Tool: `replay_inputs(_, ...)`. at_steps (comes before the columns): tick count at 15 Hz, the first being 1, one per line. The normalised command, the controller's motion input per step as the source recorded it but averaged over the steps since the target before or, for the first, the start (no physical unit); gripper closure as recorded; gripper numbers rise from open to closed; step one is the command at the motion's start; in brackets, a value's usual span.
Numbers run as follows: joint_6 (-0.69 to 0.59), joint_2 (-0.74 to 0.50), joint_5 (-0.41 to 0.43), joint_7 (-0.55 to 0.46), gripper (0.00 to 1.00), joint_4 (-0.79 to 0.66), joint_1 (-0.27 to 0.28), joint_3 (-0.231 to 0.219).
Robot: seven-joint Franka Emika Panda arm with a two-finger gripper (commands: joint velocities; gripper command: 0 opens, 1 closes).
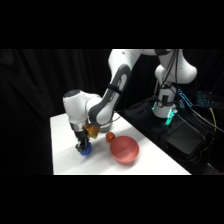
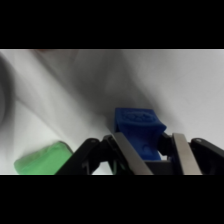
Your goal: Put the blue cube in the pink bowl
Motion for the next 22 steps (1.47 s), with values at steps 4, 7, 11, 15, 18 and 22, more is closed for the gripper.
replay_inputs(4, -0.34, -0.48, -0.071, -0.14, 0.78, -0.19, 0.054, -0.079)
replay_inputs(7, -0.4, -0.41, -0.111, -0.15, 0.78, -0.1, 0.003, -0.054)
replay_inputs(11, -0.41, -0.38, -0.1, -0.23, 0.78, -0.03, -0.069, -0.002)
replay_inputs(15, -0.36, -0.32, -0.116, -0.19, 0.78, 0.02, -0.061, 0.019)
replay_inputs(18, -0.27, -0.25, -0.125, -0.14, 0.78, -0.01, -0.031, 0.053)
replay_inputs(22, -0.11, -0.25, -0.106, -0.1, 0.78, -0.16, 0.001, 0.086)
